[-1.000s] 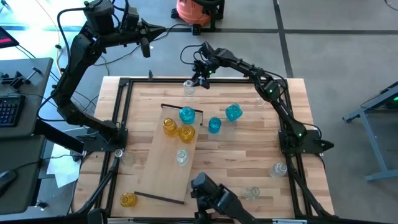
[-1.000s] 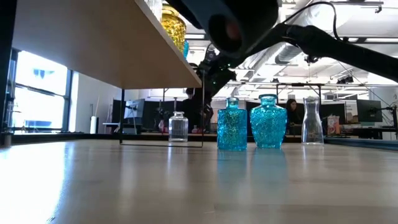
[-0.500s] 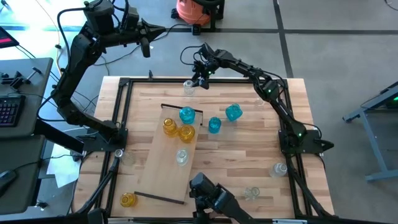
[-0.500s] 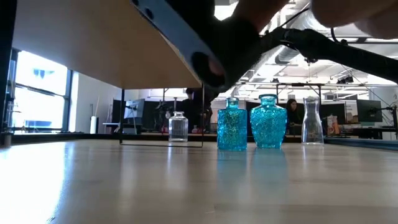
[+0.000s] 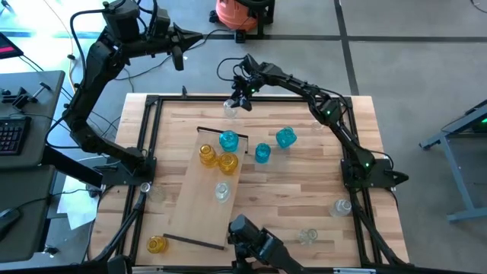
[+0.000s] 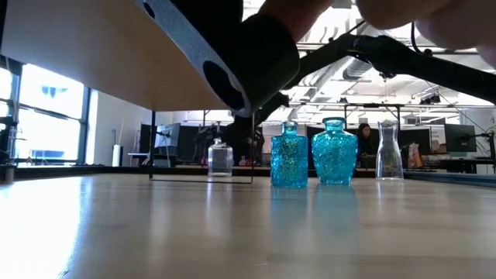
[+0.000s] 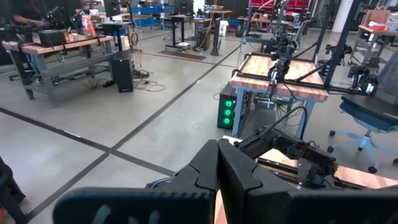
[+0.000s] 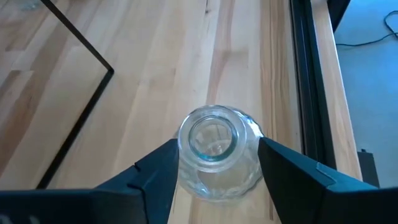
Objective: Sort vases onto shelf
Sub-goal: Adjust the shelf on the table
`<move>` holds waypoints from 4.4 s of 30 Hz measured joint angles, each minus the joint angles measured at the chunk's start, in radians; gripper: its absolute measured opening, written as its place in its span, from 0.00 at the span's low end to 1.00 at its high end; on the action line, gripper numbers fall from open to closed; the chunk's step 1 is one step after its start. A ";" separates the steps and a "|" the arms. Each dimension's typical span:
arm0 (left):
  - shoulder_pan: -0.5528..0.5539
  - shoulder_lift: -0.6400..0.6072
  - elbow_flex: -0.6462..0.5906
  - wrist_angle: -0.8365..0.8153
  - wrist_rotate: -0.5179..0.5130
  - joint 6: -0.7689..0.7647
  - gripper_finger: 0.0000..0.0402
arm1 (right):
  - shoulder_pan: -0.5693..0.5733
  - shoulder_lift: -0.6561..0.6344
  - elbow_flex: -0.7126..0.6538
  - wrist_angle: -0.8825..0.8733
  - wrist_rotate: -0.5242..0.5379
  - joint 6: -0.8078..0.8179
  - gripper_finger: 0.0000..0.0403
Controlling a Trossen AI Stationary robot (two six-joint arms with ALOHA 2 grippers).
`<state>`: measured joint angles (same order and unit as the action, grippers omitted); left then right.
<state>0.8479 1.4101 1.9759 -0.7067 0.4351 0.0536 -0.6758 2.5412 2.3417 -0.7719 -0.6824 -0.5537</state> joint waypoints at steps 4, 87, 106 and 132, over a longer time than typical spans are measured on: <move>0.000 0.000 0.000 -0.003 0.000 0.000 0.00 | 0.000 0.000 0.000 0.000 -0.001 0.000 0.45; 0.000 0.000 0.000 -0.038 0.000 0.047 0.00 | 0.019 -0.114 -0.018 -0.095 0.100 -0.117 0.36; -0.005 0.000 0.000 -0.038 0.000 0.029 0.00 | 0.037 -0.073 -0.017 -0.027 0.034 -0.079 0.37; -0.007 0.000 0.000 -0.047 0.000 0.026 0.00 | 0.036 -0.047 -0.017 0.014 0.001 -0.082 0.37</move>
<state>0.8413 1.4097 1.9762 -0.7536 0.4351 0.0799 -0.6400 2.4945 2.3245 -0.7584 -0.6819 -0.6355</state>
